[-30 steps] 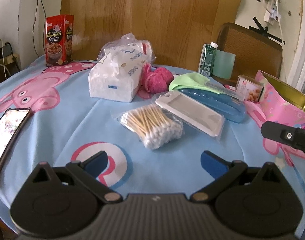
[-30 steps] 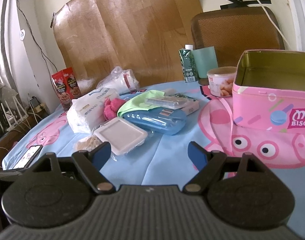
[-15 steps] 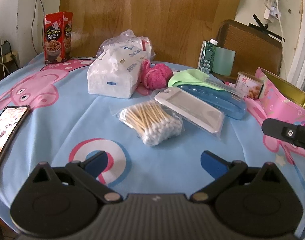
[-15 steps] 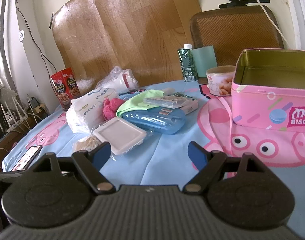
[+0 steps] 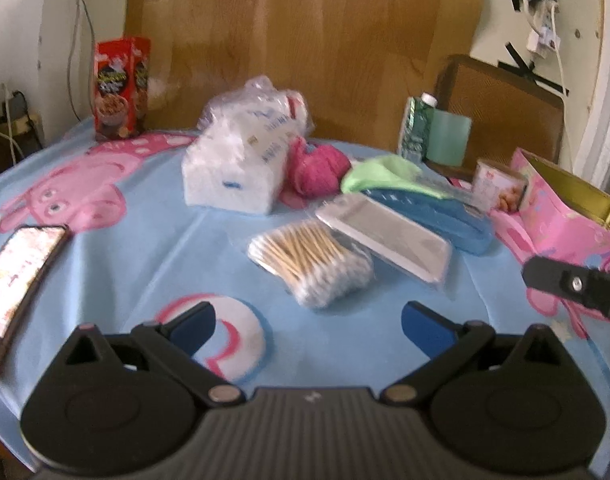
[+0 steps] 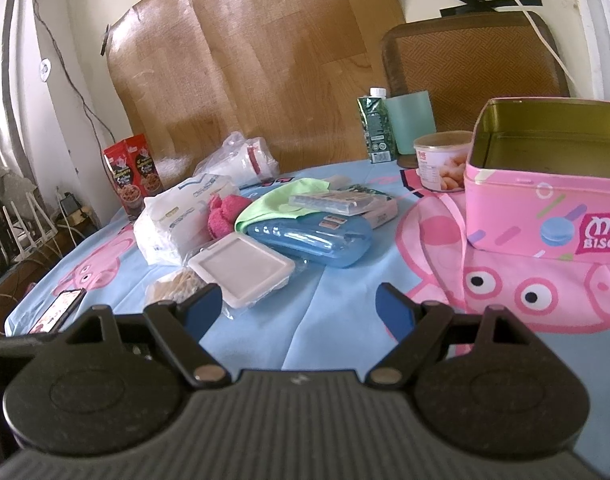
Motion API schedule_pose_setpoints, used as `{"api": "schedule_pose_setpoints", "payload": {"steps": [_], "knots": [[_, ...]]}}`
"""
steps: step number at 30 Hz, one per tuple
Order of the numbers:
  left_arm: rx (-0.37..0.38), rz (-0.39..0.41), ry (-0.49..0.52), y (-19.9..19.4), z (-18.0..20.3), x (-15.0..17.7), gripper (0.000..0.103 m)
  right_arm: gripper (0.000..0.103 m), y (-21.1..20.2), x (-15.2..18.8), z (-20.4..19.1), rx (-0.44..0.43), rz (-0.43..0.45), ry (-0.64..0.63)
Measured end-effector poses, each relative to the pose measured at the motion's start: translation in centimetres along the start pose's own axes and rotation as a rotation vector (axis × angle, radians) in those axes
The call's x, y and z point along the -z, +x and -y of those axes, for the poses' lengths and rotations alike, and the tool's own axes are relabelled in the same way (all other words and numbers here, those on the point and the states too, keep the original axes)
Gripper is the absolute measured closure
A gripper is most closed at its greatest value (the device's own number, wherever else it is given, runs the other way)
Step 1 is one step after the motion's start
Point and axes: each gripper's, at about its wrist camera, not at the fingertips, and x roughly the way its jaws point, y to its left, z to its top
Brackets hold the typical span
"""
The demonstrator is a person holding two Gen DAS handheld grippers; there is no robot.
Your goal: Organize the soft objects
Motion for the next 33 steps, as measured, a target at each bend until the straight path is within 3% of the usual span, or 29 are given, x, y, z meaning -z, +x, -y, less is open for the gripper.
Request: {"api": "schedule_pose_setpoints", "payload": {"steps": [10,18,22,25,28,32,33], "knots": [[0.029,0.071,-0.027,-0.7,-3.7,-1.2,0.0,0.02,1.5,-0.3,-2.7,-0.084,-0.026,-0.152],[0.096,0.032,-0.092,0.1,-5.7,-1.8,0.0,0.02,4.2,-0.5,-6.1,-0.179,-0.058,-0.296],[0.08,0.052,-0.142,-0.5,-7.9,-1.8,0.0,0.033,5.2,-0.4,-7.8,-0.256,-0.102,-0.351],[0.067,0.07,-0.161,-0.9,-9.1,-1.7,0.0,0.037,6.3,-0.1,-8.8,-0.319,-0.169,-0.362],[0.074,0.074,-0.17,-0.9,-9.6,-1.6,0.0,0.035,7.9,0.2,-9.0,-0.281,-0.211,-0.376],[0.116,0.071,-0.149,-0.6,-9.1,-1.3,0.0,0.033,9.6,-0.8,-7.2,-0.263,-0.234,-0.266],[0.125,0.074,-0.139,-0.6,-9.0,-1.2,0.0,0.028,9.6,-0.9,-7.2,-0.269,-0.238,-0.253]]}}
